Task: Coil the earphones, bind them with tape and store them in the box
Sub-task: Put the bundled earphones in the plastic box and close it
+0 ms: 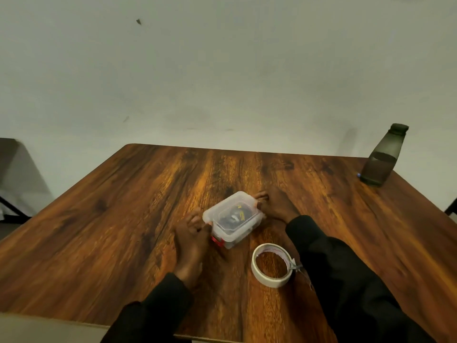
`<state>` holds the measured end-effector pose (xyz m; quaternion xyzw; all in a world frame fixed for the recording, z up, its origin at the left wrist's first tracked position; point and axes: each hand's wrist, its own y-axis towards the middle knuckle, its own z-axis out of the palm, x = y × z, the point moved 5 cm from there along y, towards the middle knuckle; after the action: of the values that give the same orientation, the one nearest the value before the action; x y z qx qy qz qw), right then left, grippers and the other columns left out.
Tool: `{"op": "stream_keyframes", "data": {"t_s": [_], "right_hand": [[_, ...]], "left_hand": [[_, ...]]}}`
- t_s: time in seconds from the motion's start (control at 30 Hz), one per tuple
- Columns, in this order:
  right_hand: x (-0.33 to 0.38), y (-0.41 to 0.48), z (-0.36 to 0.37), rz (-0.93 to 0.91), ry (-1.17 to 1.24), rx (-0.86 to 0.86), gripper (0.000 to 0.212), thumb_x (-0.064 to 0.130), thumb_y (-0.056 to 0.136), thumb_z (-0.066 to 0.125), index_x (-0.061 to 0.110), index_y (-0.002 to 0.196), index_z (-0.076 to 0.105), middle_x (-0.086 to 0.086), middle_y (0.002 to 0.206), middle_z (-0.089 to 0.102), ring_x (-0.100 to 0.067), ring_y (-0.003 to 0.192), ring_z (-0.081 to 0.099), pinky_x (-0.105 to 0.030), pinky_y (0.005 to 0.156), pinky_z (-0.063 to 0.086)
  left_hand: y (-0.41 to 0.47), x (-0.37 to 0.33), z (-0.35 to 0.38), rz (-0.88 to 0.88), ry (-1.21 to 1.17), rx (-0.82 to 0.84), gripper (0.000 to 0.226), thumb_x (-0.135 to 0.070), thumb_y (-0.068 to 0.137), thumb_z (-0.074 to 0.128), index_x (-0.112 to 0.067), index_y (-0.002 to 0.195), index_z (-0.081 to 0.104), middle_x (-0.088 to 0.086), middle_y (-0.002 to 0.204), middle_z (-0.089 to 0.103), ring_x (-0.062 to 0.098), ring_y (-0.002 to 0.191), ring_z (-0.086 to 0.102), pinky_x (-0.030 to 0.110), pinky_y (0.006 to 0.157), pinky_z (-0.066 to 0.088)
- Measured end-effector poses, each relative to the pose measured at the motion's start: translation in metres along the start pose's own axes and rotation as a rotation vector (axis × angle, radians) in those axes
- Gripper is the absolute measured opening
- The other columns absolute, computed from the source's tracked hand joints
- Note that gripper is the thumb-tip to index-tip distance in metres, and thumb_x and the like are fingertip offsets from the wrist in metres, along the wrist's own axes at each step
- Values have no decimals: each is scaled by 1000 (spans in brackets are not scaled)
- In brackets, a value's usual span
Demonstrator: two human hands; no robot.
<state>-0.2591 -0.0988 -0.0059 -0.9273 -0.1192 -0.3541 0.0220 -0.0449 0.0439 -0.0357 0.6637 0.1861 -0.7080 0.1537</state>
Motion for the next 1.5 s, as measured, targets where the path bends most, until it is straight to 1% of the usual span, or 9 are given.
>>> {"op": "stream_keyframes", "data": {"t_s": [0.17, 0.37, 0.83, 0.93, 1.07, 1.2, 1.3, 1.43, 1.5], "right_hand": [[-10, -23, 8, 146, 184, -12, 33, 15, 92, 72, 7, 122, 62, -14, 120, 69, -29, 94, 74, -40, 82, 63], [-16, -49, 17, 234, 517, -156, 43, 11, 85, 80, 7, 122, 59, -17, 111, 70, -22, 71, 77, -30, 51, 61], [-12, -71, 18, 163, 622, -229, 43, 13, 90, 75, 3, 131, 62, -18, 101, 76, -17, 70, 78, -24, 52, 59], [-9, -75, 13, 107, 560, -177, 41, 17, 97, 68, 5, 136, 60, -12, 103, 77, -16, 73, 77, -22, 56, 59], [-11, -83, 5, 100, 435, -110, 40, 22, 100, 62, 10, 138, 58, -4, 96, 76, -15, 72, 73, -21, 62, 58], [-20, -112, -15, 94, 183, -303, 30, 18, 99, 64, 12, 128, 66, 2, 114, 71, -5, 90, 65, -12, 75, 48], [-22, -155, -15, 1, -55, -345, 18, 18, 98, 65, 20, 114, 72, 10, 108, 67, 0, 94, 57, -8, 79, 38], [-46, -195, -7, 60, -170, -286, 20, 45, 100, 53, 32, 105, 68, 11, 107, 70, -5, 98, 62, -22, 87, 46], [-52, -205, 4, 99, -143, -239, 41, 56, 98, 47, 34, 131, 58, 8, 135, 63, -9, 123, 57, -34, 107, 46]], "left_hand": [[26, -1, -1, -2, -4, -45, 56, -19, 87, 78, -7, 138, 58, 11, 134, 66, 24, 115, 68, 48, 95, 60], [39, -1, 9, 40, 32, 51, 44, -7, 92, 71, -3, 134, 62, 11, 127, 70, 19, 106, 72, 38, 86, 63], [34, 6, 2, 207, 85, 200, 47, -29, 100, 59, -8, 142, 57, 4, 137, 66, 19, 123, 65, 20, 89, 59], [36, 10, -4, 182, 63, 221, 53, -34, 94, 64, -7, 140, 59, 6, 134, 68, 22, 121, 67, 32, 96, 59], [39, 14, -5, 204, 133, 322, 46, -25, 100, 60, -6, 142, 56, 8, 136, 65, 25, 123, 65, 16, 86, 58], [43, 20, -14, 201, 103, 231, 48, -37, 97, 65, -12, 137, 61, 6, 135, 68, 23, 122, 67, 45, 101, 57], [39, 24, -17, 233, 93, 186, 38, -40, 98, 65, -19, 129, 68, -1, 125, 73, 18, 114, 70, 48, 100, 57], [34, 25, -18, 223, 80, 165, 32, -43, 100, 62, -20, 122, 70, -2, 117, 75, 16, 106, 73, 46, 96, 59], [32, 24, -16, 223, 54, 156, 36, -44, 100, 60, -19, 124, 69, 0, 119, 74, 18, 108, 73, 45, 96, 59]]}}
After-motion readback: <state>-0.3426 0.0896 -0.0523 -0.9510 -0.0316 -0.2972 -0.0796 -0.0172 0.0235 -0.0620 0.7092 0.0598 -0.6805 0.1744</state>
